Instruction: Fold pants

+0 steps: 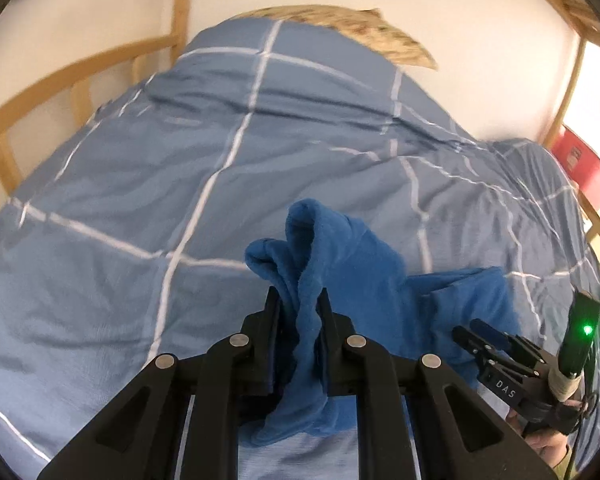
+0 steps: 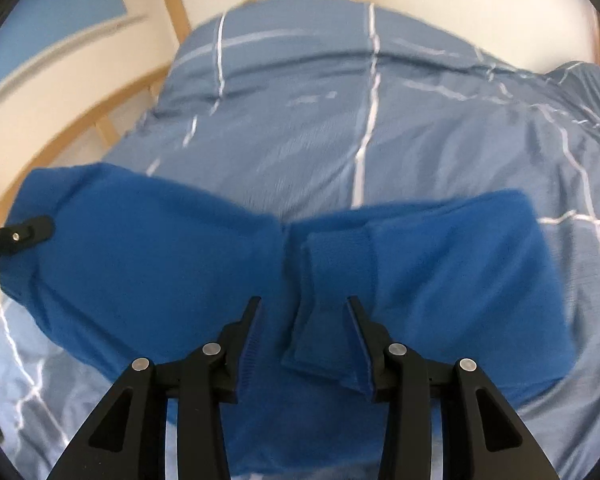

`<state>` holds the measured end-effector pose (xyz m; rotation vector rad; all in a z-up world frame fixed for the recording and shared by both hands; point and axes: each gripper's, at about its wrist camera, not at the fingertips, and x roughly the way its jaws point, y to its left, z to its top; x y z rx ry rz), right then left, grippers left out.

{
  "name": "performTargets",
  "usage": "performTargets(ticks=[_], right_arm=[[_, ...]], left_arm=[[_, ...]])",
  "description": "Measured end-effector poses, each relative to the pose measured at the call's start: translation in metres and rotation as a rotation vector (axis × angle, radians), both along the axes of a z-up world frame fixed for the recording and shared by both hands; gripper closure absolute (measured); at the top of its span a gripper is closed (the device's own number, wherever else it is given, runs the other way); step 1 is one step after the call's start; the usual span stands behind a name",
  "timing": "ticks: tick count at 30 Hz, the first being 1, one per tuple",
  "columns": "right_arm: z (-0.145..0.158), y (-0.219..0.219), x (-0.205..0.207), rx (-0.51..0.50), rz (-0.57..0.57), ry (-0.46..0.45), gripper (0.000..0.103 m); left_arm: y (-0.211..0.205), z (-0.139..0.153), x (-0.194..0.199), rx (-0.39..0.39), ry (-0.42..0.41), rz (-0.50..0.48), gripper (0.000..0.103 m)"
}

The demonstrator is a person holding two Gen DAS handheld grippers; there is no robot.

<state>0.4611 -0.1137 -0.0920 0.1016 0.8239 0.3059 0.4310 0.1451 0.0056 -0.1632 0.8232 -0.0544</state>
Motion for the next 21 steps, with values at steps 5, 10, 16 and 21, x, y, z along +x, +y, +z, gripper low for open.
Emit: performTargets(ticks=[5, 10, 16, 21], right_arm=[[0.019, -0.033, 0.001, 0.069, 0.001, 0.028, 0.061], [0.030, -0.072, 0.006, 0.022, -0.031, 0.015, 0.061], [0.031, -0.125, 0.006, -0.043, -0.071, 0.017, 0.061], [0.025, -0.167, 0.006, -0.068, -0.119, 0.036, 0.061]], left_arm=[[-0.057, 0.032, 0.006, 0.037, -0.028, -0.107, 0.087], [-0.135, 0.036, 0.024, 0.057, -0.031, -0.197, 0.087], [-0.214, 0.014, 0.048, 0.066, 0.009, -0.232, 0.087], [-0.265, -0.017, 0.060, 0.070, 0.063, -0.241, 0.087]])
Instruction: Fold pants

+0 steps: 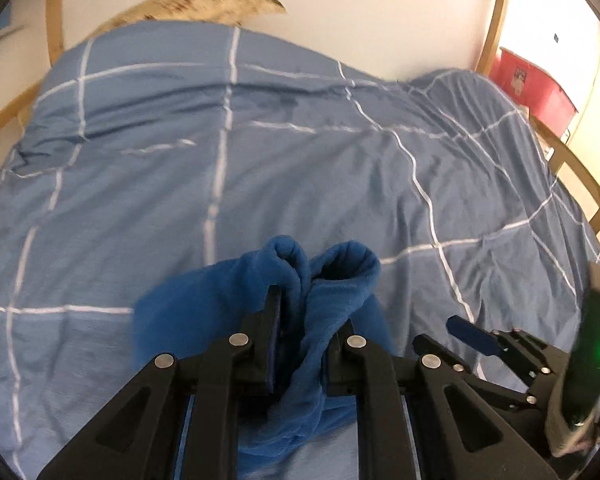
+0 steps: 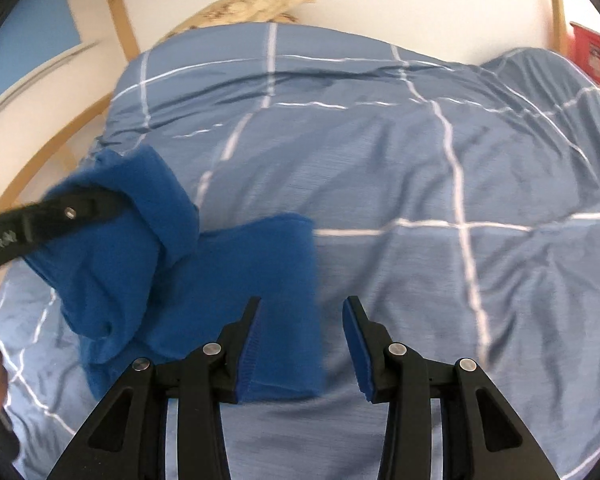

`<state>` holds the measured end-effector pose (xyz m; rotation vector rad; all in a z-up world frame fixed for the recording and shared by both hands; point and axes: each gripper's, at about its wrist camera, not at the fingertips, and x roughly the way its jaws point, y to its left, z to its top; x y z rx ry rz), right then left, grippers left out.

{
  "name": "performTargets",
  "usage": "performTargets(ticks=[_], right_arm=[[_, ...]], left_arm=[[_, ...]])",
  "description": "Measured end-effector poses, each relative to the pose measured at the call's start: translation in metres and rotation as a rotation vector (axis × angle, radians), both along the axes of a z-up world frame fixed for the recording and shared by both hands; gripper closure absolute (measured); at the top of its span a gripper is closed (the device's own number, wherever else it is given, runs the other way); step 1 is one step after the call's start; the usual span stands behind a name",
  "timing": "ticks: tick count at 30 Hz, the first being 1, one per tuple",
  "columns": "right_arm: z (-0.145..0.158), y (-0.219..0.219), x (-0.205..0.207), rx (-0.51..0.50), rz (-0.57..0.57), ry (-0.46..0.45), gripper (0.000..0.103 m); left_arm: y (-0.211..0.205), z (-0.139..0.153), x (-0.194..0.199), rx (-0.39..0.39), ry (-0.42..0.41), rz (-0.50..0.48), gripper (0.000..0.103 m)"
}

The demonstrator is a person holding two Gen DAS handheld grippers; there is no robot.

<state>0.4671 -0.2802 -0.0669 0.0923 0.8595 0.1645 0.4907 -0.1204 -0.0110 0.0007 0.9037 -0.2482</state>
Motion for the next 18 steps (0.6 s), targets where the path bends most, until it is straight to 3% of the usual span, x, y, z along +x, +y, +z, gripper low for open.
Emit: performTargets(ticks=[5, 9, 11, 15, 18], right_arm=[[-0.009, -0.036, -0.001, 0.016, -0.061, 0.021, 0.061], [-0.014, -0.048, -0.004, 0.012, -0.095, 0.032, 0.061], [-0.013, -0.051, -0.007, 0.016, -0.104, 0.035, 0.061], [-0.003, -0.049, -0.014, 0.016, -0.103, 0.006, 0.061], [0.011, -0.038, -0.024, 0.008, -0.059, -0.037, 0.061]], left_arm=[[-0.032, -0.024, 0.002, 0.057, 0.001, -0.033, 0.082], [-0.033, -0.018, -0.007, -0.008, 0.005, -0.125, 0.050], [-0.025, -0.005, -0.022, -0.057, -0.034, -0.152, 0.046], [0.007, 0.021, -0.055, -0.082, -0.141, -0.154, 0.034], [0.038, 0.020, -0.081, -0.034, -0.180, -0.138, 0.031]])
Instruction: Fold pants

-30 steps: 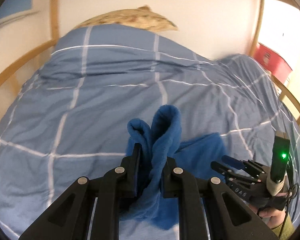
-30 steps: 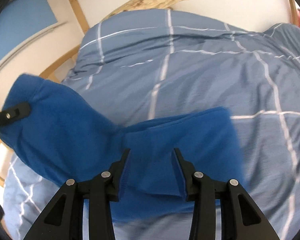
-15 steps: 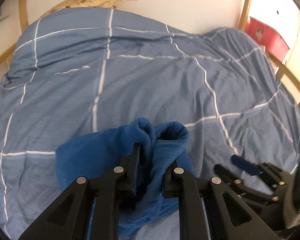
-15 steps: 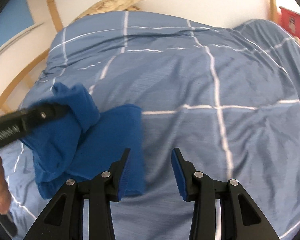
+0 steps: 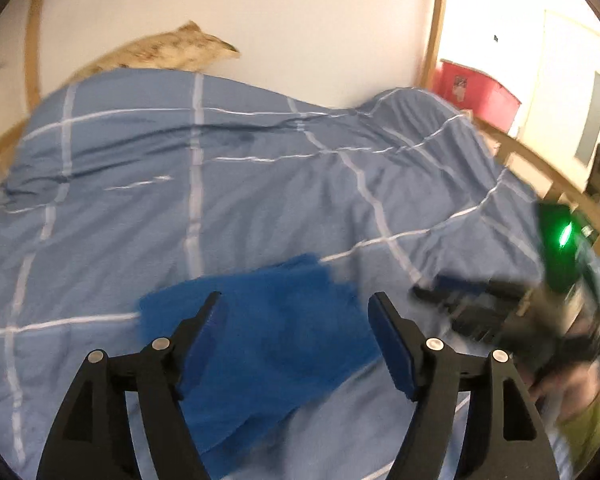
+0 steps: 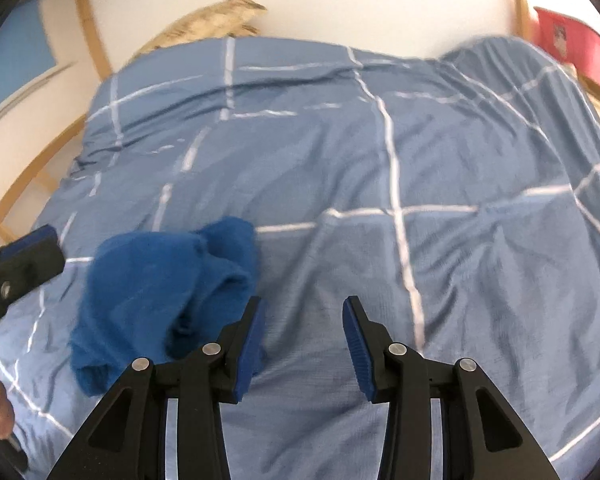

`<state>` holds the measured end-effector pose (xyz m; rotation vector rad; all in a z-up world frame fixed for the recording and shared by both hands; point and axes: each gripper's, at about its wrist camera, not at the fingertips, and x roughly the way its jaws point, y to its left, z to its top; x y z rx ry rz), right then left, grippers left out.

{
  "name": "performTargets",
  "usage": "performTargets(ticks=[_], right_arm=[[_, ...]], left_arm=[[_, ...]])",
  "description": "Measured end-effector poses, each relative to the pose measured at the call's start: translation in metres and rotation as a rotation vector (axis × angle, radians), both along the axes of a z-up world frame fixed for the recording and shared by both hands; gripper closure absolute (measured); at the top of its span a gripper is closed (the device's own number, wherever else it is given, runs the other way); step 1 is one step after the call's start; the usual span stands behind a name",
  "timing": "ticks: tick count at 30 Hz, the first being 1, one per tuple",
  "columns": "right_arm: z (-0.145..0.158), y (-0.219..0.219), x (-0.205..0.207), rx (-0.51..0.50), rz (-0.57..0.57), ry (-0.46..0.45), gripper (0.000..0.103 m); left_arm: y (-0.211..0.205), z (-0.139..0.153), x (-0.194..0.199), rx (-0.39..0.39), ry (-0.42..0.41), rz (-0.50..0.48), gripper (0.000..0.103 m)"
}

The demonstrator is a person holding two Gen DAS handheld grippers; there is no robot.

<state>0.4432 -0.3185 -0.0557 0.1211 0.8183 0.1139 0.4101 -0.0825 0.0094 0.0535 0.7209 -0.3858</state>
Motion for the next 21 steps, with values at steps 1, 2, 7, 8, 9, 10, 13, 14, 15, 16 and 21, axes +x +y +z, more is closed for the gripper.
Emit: performTargets(ticks=[1, 2, 7, 8, 9, 10, 13, 14, 15, 16, 21], right_arm=[[0.004, 0.004, -0.002, 0.002, 0.020, -0.016, 0.061], [0.010, 0.011, -0.004, 0.001, 0.048, -0.035, 0.061], [0.019, 0.040, 0.004, 0.056, 0.158, -0.057, 0.061], [0.019, 0.046, 0.008, 0.062, 0.169, -0.057, 0.061], [0.016, 0.054, 0.013, 0.064, 0.183, -0.057, 0.061], [0.014, 0.060, 0.017, 0.064, 0.190, -0.056, 0.061], [-0.001, 0.071, 0.033, 0.098, 0.190, -0.021, 0.061], [-0.006, 0.072, 0.039, 0.114, 0.183, -0.009, 0.061], [-0.010, 0.073, 0.046, 0.124, 0.166, 0.007, 0.061], [-0.015, 0.073, 0.052, 0.137, 0.149, 0.020, 0.061], [-0.029, 0.074, 0.066, 0.155, 0.132, 0.063, 0.061]], left_arm=[[0.011, -0.005, -0.008, 0.019, -0.010, 0.017, 0.031], [0.023, -0.012, -0.017, 0.040, -0.014, 0.031, 0.031], [0.053, -0.056, -0.036, 0.098, 0.034, 0.079, 0.031], [0.057, -0.066, -0.038, 0.090, 0.060, 0.079, 0.032], [0.060, -0.074, -0.038, 0.075, 0.079, 0.075, 0.032], [0.061, -0.081, -0.041, 0.065, 0.091, 0.073, 0.032], [0.060, -0.096, -0.042, 0.090, 0.091, 0.086, 0.032], [0.060, -0.100, -0.042, 0.100, 0.093, 0.097, 0.032], [0.062, -0.104, -0.041, 0.102, 0.096, 0.106, 0.032], [0.064, -0.106, -0.040, 0.095, 0.099, 0.107, 0.032], [0.059, -0.112, -0.038, 0.112, 0.090, 0.085, 0.032]])
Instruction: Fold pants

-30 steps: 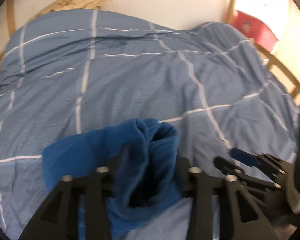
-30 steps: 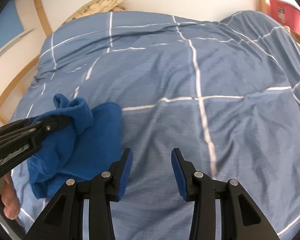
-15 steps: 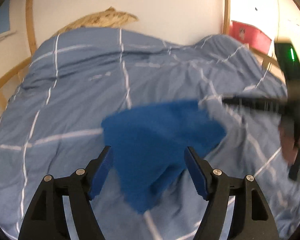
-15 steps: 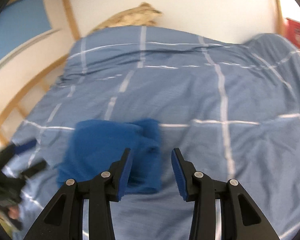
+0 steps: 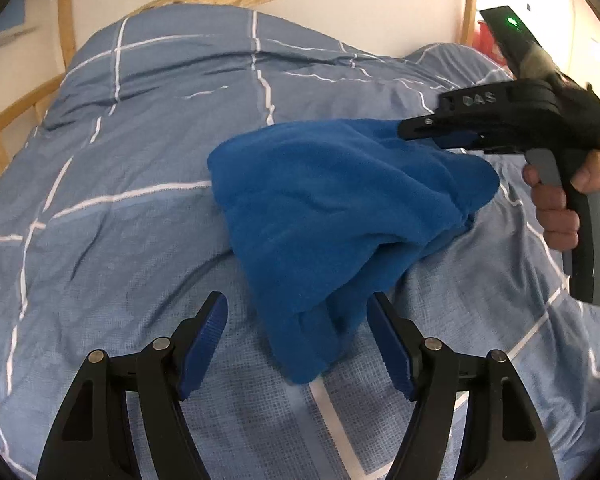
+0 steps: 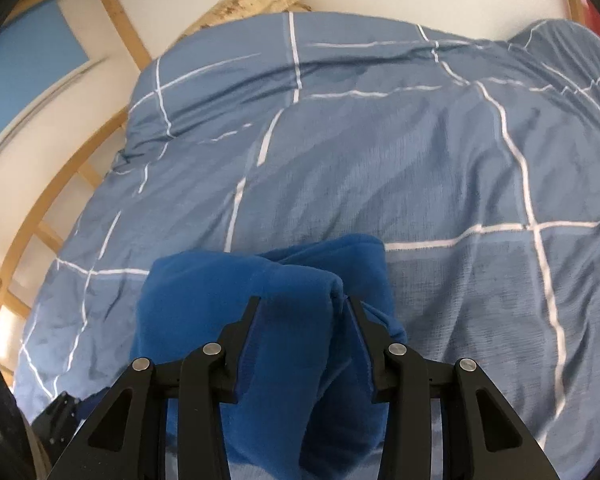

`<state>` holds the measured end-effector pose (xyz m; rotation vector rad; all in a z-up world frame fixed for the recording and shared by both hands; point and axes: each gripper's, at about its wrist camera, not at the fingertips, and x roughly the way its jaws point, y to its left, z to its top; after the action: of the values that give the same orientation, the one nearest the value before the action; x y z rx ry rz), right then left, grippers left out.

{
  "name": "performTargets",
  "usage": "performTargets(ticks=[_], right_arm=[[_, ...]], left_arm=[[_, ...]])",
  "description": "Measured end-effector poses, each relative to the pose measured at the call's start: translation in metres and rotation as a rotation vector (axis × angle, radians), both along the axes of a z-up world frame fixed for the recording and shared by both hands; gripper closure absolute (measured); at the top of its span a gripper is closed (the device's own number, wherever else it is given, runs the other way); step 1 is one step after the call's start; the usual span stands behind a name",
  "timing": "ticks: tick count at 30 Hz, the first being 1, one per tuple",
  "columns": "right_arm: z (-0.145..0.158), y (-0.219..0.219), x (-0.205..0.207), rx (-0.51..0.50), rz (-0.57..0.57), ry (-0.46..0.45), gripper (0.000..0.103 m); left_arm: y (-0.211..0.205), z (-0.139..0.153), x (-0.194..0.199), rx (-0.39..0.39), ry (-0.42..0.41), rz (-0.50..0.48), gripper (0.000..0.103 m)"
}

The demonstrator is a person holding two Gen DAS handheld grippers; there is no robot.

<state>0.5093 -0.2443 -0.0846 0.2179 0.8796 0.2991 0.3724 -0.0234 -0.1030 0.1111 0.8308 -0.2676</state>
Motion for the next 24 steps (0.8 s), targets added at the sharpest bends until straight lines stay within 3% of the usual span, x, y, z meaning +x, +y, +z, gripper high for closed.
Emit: performTargets(ticks=[2, 6, 8, 10, 14, 18, 24], right_arm=[[-0.002, 0.002, 0.003, -0.003, -0.003, 0.001, 0.061], [-0.001, -0.002, 0.008, 0.036, -0.005, 0.007, 0.063], [-0.001, -0.004, 0.010, 0.027, -0.010, 0.008, 0.077], [0.002, -0.003, 0.007, 0.013, 0.003, -0.013, 0.085], [0.022, -0.005, -0.008, 0.006, 0.014, -0.094, 0.091], [0.046, -0.008, -0.017, -0.048, 0.002, -0.190, 0.093], [0.041, -0.014, -0.002, -0.120, -0.020, -0.155, 0.093]], left_arm=[[-0.004, -0.004, 0.002, 0.039, -0.010, -0.003, 0.034], [-0.006, -0.013, 0.010, 0.022, 0.038, -0.005, 0.051], [-0.006, -0.017, 0.009, 0.021, 0.041, 0.014, 0.057], [-0.004, -0.018, 0.007, 0.016, 0.036, 0.025, 0.073], [-0.001, -0.016, 0.005, -0.016, 0.034, 0.036, 0.079], [-0.008, -0.016, 0.000, 0.030, 0.021, 0.015, 0.081], [-0.014, -0.018, -0.002, 0.074, 0.032, -0.001, 0.081]])
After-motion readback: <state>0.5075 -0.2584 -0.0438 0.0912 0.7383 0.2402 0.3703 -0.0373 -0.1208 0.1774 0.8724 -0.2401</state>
